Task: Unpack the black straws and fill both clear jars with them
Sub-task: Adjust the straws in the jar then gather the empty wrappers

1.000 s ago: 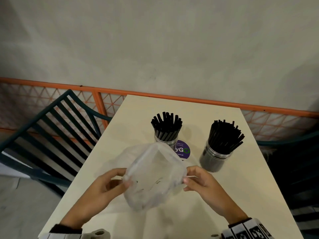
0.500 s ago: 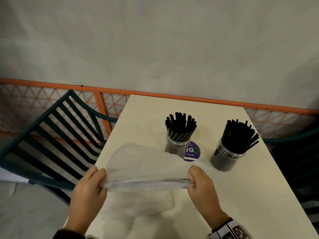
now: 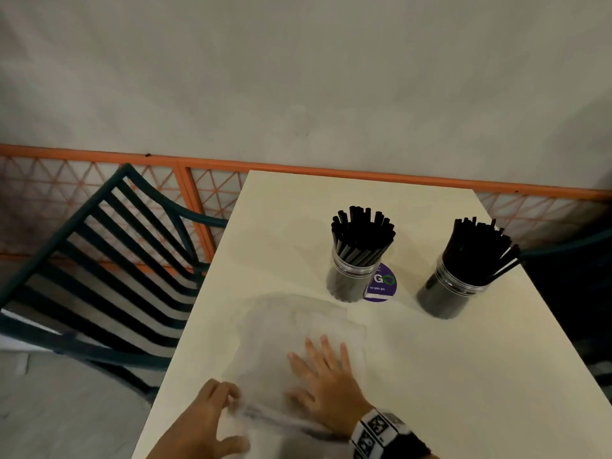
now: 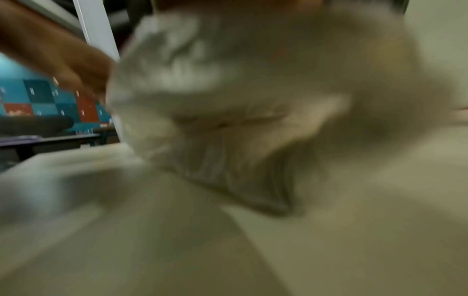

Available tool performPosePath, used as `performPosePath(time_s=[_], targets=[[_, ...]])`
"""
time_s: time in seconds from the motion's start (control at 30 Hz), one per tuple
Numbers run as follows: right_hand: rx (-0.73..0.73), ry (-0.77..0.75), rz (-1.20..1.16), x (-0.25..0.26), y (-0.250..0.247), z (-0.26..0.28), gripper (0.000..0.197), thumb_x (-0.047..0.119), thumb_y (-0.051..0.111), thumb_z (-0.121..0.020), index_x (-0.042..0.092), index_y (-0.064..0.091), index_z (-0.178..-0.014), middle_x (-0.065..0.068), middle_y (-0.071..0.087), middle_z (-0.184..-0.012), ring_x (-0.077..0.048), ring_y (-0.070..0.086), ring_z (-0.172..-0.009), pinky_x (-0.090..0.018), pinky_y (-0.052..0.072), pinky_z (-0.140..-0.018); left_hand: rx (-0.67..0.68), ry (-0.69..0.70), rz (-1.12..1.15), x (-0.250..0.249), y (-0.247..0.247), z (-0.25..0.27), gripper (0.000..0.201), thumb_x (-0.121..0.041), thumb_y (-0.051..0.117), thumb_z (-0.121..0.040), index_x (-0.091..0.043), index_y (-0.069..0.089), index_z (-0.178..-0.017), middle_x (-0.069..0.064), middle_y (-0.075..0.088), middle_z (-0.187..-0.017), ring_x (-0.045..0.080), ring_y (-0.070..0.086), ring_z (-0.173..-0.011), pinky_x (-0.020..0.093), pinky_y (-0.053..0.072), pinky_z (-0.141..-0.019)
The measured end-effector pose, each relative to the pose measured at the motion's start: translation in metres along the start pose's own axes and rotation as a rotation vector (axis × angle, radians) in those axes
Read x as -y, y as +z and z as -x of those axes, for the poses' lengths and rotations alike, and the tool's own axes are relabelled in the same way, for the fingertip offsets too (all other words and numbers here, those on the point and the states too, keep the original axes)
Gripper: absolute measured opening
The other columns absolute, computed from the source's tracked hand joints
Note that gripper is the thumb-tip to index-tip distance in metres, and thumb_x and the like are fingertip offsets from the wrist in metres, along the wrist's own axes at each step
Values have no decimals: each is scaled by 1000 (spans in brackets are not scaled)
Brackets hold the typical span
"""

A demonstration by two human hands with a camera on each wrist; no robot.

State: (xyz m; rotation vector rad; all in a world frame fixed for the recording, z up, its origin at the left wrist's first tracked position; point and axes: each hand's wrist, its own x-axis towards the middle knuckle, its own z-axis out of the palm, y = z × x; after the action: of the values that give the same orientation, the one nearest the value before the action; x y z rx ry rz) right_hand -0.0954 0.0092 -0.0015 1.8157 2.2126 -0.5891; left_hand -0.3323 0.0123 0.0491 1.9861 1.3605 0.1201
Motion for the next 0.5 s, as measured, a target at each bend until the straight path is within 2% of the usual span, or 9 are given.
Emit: performPosePath(time_s=[0.03,0.07,0.13,0.23,0.27,0.33,0.4,0.43,0.5], targets=[[-19,-8,0,0,6,-4,53,60,16,-90,37,47,-127,-4,59,-132,-36,55,-118,-51,-4,-107,-46,34,-110,-4,1,0,79,-87,47,-45,-45,31,-110,-19,32,-108,-3,42,-95,9,37,-78],[-44,-1,-26,2,6,-6,54,59,13,-91,38,48,-126,-4,59,-131,-36,56,-117,-51,-2,-106,-160,94,-243,-8,5,-3,80,-86,42,-54,-42,32,-120,-18,31,-113,-1,41,-100,9,40,-80],[-34,45,-60,4,5,-10,55,60,12,-90,38,47,-126,-3,59,-131,-35,57,-116,-51,-1,-105,-218,164,-323,-18,20,-11,71,-74,29,-77,-26,42,-128,-7,37,-127,8,36,-118,16,39,-91],[0,23,-29,3,8,-10,51,61,20,-90,38,43,-129,-1,56,-134,-31,55,-120,-51,-3,-105,-97,178,-467,-10,51,-28,67,-59,17,-90,-12,38,-133,6,17,-153,20,4,-143,29,9,-112],[12,17,-20,-1,10,-10,50,61,19,-90,38,42,-129,1,55,-136,-30,54,-122,-50,-3,-105,-52,161,-492,-3,60,-32,67,-58,17,-91,-10,38,-132,7,10,-156,23,-3,-145,32,4,-114],[-4,-32,-24,-9,10,-11,54,61,12,-91,38,40,-130,3,51,-139,-29,48,-127,-46,-6,-107,-4,152,-506,15,73,-36,67,-60,23,-89,-9,42,-130,8,14,-155,24,-3,-145,34,3,-116],[-15,-144,-202,-18,0,-5,66,68,8,-84,37,40,-134,3,38,-148,-22,25,-140,-37,-12,-110,-89,208,-483,24,80,-35,64,-60,28,-87,-13,45,-128,4,10,-157,22,1,-145,34,7,-115],[-89,-181,-342,-22,-5,-4,75,72,9,-78,34,44,-132,5,33,-150,-13,13,-142,-31,-12,-112,-149,237,-472,28,82,-35,64,-59,28,-87,-14,44,-129,1,5,-158,22,1,-145,33,7,-115],[-285,-166,-589,-34,-15,6,82,73,12,-71,28,58,-121,14,36,-144,3,8,-137,-19,-5,-114,-200,266,-442,23,82,-34,65,-60,24,-87,-19,33,-137,-2,-3,-158,20,-2,-145,32,3,-116]])
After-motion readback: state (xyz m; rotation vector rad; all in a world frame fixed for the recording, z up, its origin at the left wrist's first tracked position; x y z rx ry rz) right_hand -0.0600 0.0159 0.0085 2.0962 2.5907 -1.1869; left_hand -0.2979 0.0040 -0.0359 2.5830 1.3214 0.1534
